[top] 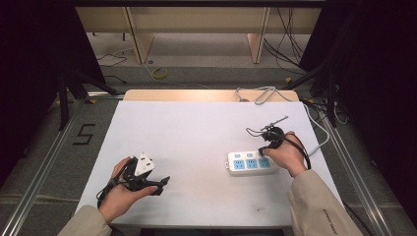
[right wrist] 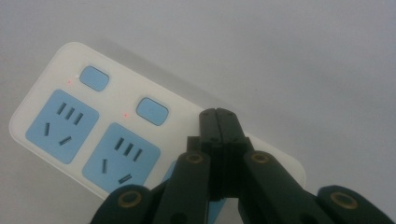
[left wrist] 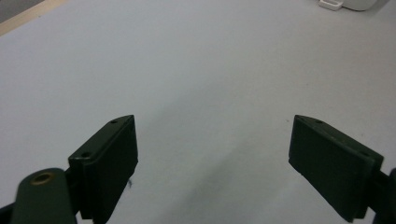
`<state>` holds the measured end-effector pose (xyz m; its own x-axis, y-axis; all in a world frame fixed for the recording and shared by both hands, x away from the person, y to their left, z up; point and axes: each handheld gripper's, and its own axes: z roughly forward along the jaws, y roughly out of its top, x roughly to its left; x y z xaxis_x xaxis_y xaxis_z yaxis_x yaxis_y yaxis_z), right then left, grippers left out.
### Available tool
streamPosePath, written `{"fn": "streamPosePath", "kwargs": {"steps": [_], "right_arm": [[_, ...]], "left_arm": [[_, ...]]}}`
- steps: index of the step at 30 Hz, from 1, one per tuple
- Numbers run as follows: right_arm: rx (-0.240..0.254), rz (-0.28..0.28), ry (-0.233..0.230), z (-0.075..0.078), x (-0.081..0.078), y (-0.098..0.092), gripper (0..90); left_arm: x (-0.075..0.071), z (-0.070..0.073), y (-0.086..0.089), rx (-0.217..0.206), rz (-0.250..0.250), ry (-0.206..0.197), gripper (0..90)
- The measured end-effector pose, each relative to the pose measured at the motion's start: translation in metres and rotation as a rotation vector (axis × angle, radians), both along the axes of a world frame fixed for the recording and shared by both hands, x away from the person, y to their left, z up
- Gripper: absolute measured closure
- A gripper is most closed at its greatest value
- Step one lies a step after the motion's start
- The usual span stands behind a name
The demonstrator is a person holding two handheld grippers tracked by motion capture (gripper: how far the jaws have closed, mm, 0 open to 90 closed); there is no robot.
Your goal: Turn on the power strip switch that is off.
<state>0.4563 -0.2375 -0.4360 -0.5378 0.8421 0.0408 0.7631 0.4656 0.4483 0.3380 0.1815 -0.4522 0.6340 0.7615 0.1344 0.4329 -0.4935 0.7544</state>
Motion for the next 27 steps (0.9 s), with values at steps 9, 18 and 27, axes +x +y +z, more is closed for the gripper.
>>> {"fn": "streamPosePath", "kwargs": {"steps": [9, 18, 27], "right_arm": [[-0.012, 0.008, 0.005, -0.001, -0.002, 0.005, 90.0], [0.048, -0.023, -0.005, -0.002, -0.004, 0.001, 90.0], [0.082, -0.009, -0.125, 0.013, -0.012, -0.002, 80.0]], "left_arm": [[0.000, 0.000, -0.001, 0.001, -0.003, -0.002, 15.3], [0.001, 0.000, -0.004, 0.004, -0.014, 0.005, 15.4], [0.000, 0.000, -0.008, -0.009, -0.018, 0.013, 15.4]]}}
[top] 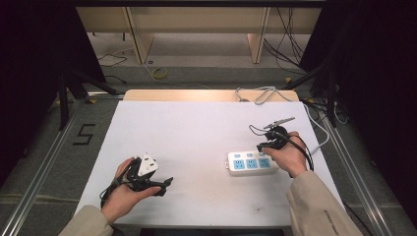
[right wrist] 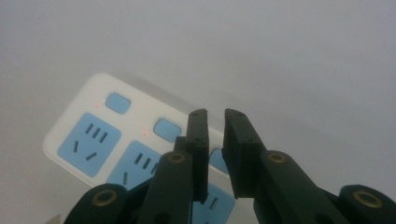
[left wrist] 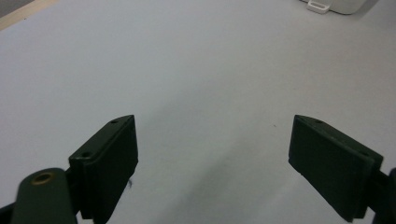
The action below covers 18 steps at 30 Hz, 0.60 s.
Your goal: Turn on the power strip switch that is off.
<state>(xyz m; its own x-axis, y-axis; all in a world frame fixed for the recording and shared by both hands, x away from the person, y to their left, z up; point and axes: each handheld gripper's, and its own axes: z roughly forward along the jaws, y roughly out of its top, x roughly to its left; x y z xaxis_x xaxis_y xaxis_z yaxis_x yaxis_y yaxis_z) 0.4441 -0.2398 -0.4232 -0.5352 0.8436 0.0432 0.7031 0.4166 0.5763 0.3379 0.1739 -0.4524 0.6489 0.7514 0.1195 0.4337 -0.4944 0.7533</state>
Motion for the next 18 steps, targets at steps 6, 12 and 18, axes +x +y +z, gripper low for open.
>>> {"fn": "streamPosePath", "kwargs": {"steps": [6, 12, 18], "right_arm": [[0.014, -0.001, -0.039, 0.003, -0.006, -0.004, 76.4], [0.017, 0.008, -0.076, 0.005, -0.010, -0.003, 73.3], [0.012, 0.020, -0.126, 0.002, -0.018, -0.001, 70.9]], "left_arm": [[0.000, 0.000, 0.000, 0.000, 0.001, 0.001, 15.4], [0.000, 0.000, 0.001, -0.008, 0.010, 0.003, 15.4], [-0.001, 0.001, 0.001, -0.008, 0.007, -0.002, 15.5]]}}
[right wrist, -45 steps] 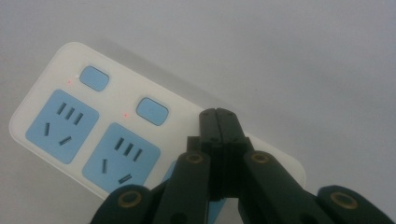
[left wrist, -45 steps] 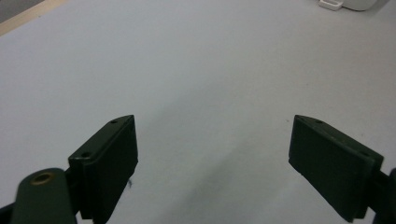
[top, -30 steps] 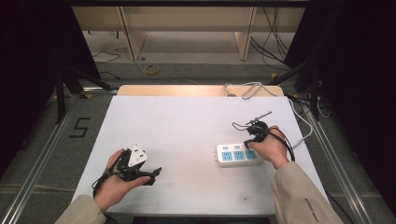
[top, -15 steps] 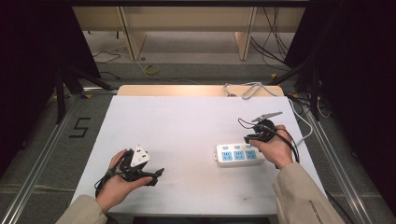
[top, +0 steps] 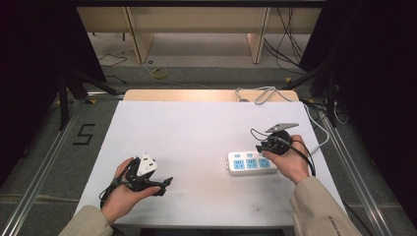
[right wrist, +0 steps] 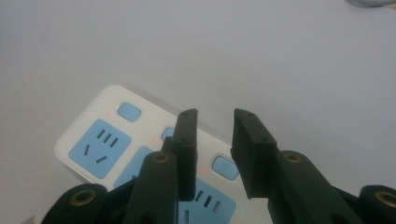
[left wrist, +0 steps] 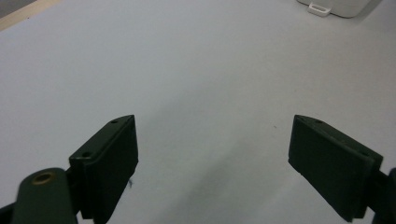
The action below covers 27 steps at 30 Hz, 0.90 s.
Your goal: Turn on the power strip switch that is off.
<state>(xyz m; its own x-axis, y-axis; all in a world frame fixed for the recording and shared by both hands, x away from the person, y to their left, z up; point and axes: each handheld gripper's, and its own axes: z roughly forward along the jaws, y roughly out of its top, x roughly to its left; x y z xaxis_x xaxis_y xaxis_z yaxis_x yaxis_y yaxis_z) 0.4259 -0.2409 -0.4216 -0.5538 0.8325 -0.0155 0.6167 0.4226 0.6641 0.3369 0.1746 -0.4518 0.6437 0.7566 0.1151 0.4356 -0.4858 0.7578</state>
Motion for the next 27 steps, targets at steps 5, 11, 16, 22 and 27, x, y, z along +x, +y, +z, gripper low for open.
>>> {"fn": "streamPosePath", "kwargs": {"steps": [5, 11, 16, 22, 27], "right_arm": [[0.001, -0.005, -0.010, -0.001, -0.004, -0.002, 69.5], [0.028, 0.015, -0.022, -0.002, -0.012, -0.003, 67.1], [0.039, 0.020, -0.023, -0.002, -0.018, -0.007, 66.1], [0.050, 0.027, -0.035, -0.002, -0.023, -0.009, 65.3], [0.050, 0.039, -0.041, -0.001, -0.028, -0.009, 64.6]], "left_arm": [[0.000, 0.000, 0.001, 0.000, 0.001, 0.004, 15.5], [0.000, 0.000, 0.000, -0.003, 0.003, -0.001, 15.6], [0.000, 0.000, 0.001, 0.000, 0.005, 0.006, 15.6], [0.000, -0.001, 0.002, 0.002, 0.005, 0.005, 15.6], [-0.001, 0.000, 0.001, -0.001, 0.003, -0.002, 15.6]]}}
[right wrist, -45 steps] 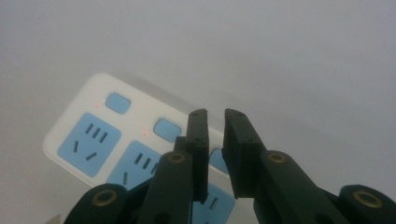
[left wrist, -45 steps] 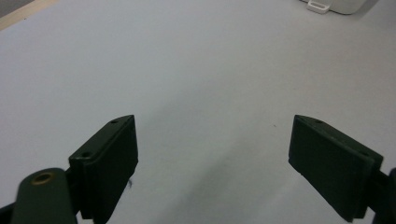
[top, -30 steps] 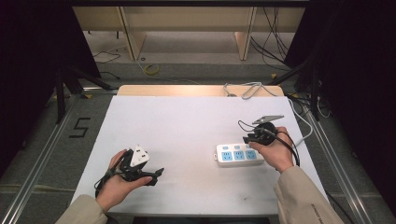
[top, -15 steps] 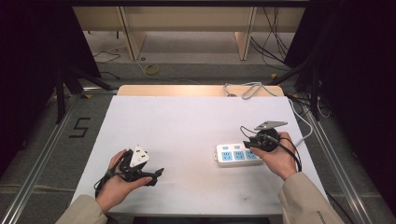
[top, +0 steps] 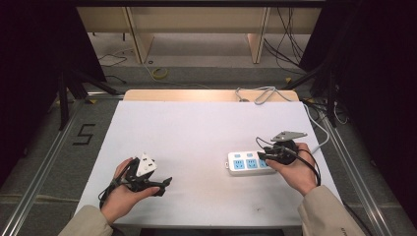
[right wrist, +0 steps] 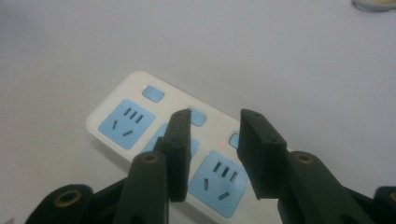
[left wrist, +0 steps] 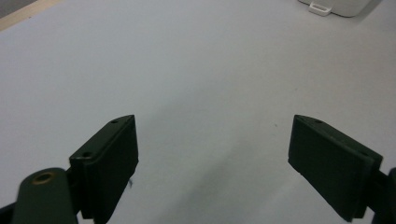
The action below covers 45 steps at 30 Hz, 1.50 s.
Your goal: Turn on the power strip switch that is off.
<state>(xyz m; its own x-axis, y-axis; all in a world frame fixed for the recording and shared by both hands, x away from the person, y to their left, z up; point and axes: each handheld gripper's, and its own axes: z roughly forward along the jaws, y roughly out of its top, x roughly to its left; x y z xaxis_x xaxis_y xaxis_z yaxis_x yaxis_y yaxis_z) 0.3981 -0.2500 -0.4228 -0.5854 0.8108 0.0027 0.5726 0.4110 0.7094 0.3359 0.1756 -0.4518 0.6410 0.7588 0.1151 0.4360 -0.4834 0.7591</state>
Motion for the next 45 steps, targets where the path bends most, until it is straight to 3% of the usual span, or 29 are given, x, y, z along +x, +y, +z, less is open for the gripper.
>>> {"fn": "streamPosePath", "kwargs": {"steps": [14, 18, 26, 45], "right_arm": [[0.041, 0.052, -0.045, 0.005, -0.014, -0.003, 61.6], [0.076, 0.070, -0.044, 0.005, -0.022, -0.004, 61.0], [0.080, 0.086, -0.071, 0.007, -0.037, -0.008, 56.9], [0.108, 0.121, -0.086, -0.003, -0.059, -0.015, 42.8]], "left_arm": [[-0.002, 0.000, 0.002, -0.007, -0.003, 0.005, 15.6], [-0.003, 0.000, 0.003, -0.011, -0.003, 0.002, 15.6], [-0.004, 0.001, 0.004, -0.009, -0.005, 0.001, 15.6], [-0.004, 0.000, 0.007, -0.010, 0.002, 0.006, 15.6]]}}
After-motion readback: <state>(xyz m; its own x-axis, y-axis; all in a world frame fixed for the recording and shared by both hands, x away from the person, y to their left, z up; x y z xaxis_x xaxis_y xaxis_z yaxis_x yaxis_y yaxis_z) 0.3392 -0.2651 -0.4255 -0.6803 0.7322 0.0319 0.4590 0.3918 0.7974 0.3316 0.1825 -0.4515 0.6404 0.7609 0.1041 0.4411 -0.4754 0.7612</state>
